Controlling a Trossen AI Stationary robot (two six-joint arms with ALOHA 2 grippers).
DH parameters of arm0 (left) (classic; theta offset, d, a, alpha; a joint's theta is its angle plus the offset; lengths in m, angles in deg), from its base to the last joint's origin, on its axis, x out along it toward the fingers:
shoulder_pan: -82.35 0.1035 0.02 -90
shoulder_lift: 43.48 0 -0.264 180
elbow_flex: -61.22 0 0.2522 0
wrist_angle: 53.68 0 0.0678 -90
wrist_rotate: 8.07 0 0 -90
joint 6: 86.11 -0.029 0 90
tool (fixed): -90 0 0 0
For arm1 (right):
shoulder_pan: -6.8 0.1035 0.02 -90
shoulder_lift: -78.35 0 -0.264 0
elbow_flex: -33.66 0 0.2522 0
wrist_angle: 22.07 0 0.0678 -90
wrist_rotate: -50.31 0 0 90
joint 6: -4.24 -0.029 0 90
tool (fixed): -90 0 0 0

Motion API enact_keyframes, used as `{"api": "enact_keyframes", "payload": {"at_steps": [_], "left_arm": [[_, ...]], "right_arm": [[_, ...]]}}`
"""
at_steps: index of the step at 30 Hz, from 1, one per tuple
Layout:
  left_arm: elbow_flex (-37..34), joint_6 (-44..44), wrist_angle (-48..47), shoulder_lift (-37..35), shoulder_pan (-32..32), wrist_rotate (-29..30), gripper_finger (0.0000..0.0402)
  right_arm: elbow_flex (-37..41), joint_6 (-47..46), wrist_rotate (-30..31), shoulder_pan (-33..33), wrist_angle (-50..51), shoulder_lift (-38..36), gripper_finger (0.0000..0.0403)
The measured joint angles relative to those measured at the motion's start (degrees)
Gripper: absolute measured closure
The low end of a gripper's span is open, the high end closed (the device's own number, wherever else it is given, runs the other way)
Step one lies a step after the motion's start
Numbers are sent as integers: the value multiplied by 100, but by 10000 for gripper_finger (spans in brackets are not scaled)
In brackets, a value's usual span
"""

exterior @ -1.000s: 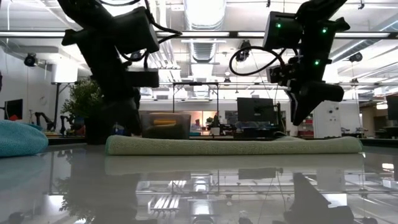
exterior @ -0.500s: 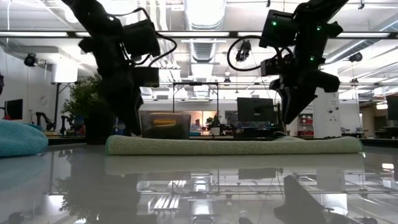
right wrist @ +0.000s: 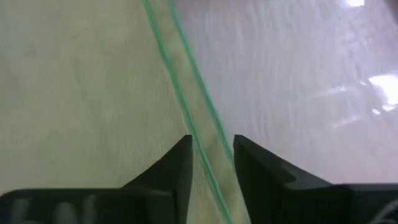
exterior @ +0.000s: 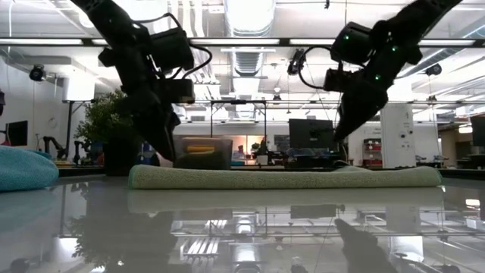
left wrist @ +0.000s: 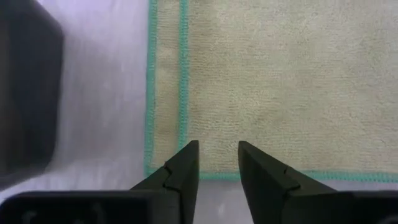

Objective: Fold microfiber towels
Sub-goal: Fold the green towel

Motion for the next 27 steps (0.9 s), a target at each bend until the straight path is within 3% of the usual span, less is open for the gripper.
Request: {"api": "enact_keyframes", "payload": {"at_steps": [10,27], "left_arm": [[-211,-22,307,0,22,-20,206],[-907,248,1459,22,31,155,201]], "right_arm": [[479,-168,-112,-82,-271,94,228],[1183,-256,-66,-82,-1226,92,252]]}}
